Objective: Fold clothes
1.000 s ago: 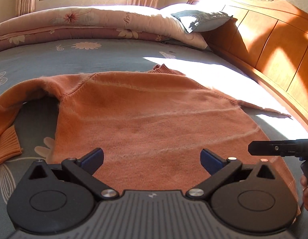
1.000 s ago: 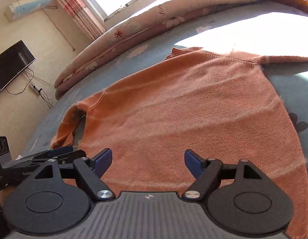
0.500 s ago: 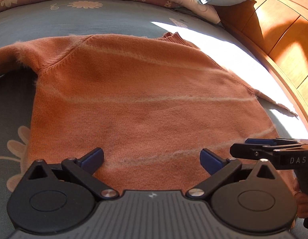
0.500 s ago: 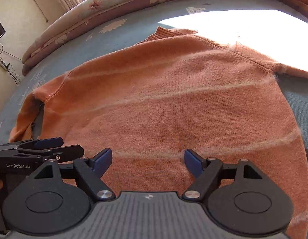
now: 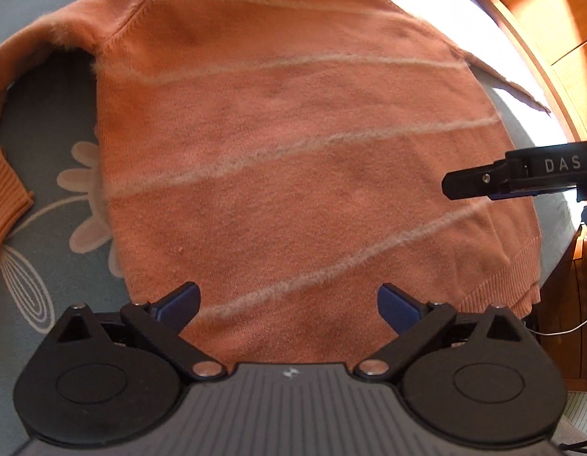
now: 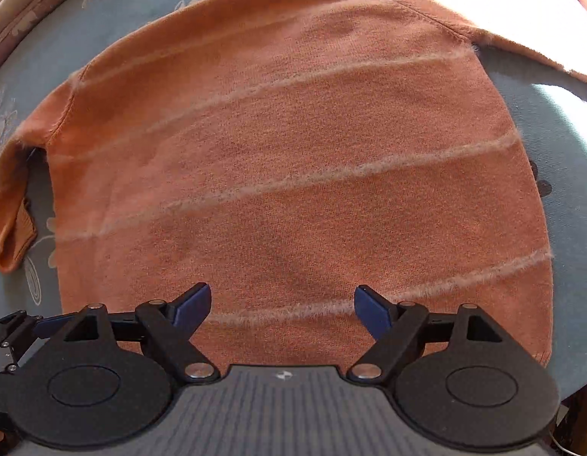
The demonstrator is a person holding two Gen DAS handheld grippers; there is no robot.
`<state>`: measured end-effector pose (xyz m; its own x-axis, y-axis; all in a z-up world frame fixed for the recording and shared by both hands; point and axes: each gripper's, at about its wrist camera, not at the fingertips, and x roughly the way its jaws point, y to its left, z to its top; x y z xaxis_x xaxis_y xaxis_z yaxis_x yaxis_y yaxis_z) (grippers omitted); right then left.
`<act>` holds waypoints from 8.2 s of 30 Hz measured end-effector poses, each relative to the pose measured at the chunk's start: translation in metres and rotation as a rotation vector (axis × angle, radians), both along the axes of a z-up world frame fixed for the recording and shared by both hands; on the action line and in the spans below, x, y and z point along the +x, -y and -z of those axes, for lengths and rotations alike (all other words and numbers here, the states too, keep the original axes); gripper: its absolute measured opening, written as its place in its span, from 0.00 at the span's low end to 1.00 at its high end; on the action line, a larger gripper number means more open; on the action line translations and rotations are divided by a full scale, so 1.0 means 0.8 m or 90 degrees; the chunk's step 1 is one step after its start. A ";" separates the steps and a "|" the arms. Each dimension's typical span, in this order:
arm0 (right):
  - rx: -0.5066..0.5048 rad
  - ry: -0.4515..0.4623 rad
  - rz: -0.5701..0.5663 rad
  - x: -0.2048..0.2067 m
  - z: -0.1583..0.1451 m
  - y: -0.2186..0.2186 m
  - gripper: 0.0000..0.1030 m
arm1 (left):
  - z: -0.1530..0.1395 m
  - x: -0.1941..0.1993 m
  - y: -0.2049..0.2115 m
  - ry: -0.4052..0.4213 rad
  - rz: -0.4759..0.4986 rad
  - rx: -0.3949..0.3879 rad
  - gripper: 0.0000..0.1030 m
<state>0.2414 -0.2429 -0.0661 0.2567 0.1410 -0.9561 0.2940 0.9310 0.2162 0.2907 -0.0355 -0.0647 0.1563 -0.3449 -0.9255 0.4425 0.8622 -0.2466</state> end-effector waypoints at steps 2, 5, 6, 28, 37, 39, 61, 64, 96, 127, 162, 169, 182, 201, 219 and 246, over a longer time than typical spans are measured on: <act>0.006 0.024 0.008 0.009 -0.016 -0.001 0.83 | -0.016 0.030 0.006 0.050 0.004 -0.014 0.96; -0.002 0.076 -0.007 0.041 -0.029 0.007 0.83 | -0.017 0.073 0.018 0.089 -0.003 -0.031 0.96; -0.006 0.090 -0.014 0.053 -0.030 0.011 0.83 | -0.014 0.086 0.026 0.099 -0.006 -0.031 0.96; -0.019 0.184 -0.203 0.112 0.033 0.026 0.70 | -0.010 0.129 0.031 0.093 0.028 -0.033 0.73; 0.023 0.207 -0.159 0.142 0.033 0.015 0.61 | -0.035 0.334 0.008 0.187 0.073 -0.004 0.32; 0.028 0.208 -0.149 0.145 0.036 0.016 0.61 | -0.018 0.361 0.009 0.160 0.100 -0.006 0.31; 0.048 0.220 -0.125 0.155 0.047 0.023 0.62 | 0.043 0.327 0.062 0.099 0.293 0.028 0.17; 0.053 0.222 -0.120 0.153 0.047 0.026 0.62 | 0.040 0.328 0.059 0.088 0.275 0.020 0.11; -0.019 0.308 -0.219 0.241 -0.031 0.141 0.62 | 0.026 0.391 0.057 0.205 0.130 0.118 0.17; -0.184 0.209 -0.671 0.404 0.025 0.119 0.15 | 0.035 0.385 0.077 0.222 0.237 0.133 0.03; -0.093 0.335 -0.465 0.396 -0.017 0.068 0.38 | 0.029 0.272 0.098 0.106 0.141 -0.016 0.15; -0.120 0.305 -0.720 0.473 0.028 0.000 0.39 | 0.047 0.266 0.078 0.085 0.083 -0.056 0.15; -0.099 0.261 -0.849 0.480 0.032 -0.040 0.06 | 0.044 0.267 0.059 0.072 0.032 -0.109 0.18; -0.092 0.319 -0.509 0.456 -0.009 0.049 0.24 | 0.030 0.279 0.071 0.146 0.048 -0.065 0.36; -0.087 0.308 -0.291 0.384 0.048 0.077 0.32 | 0.040 0.314 0.068 0.182 0.028 0.015 0.30; -0.117 0.320 0.028 0.328 0.008 0.235 0.63 | 0.015 0.272 0.102 0.185 0.056 0.005 0.42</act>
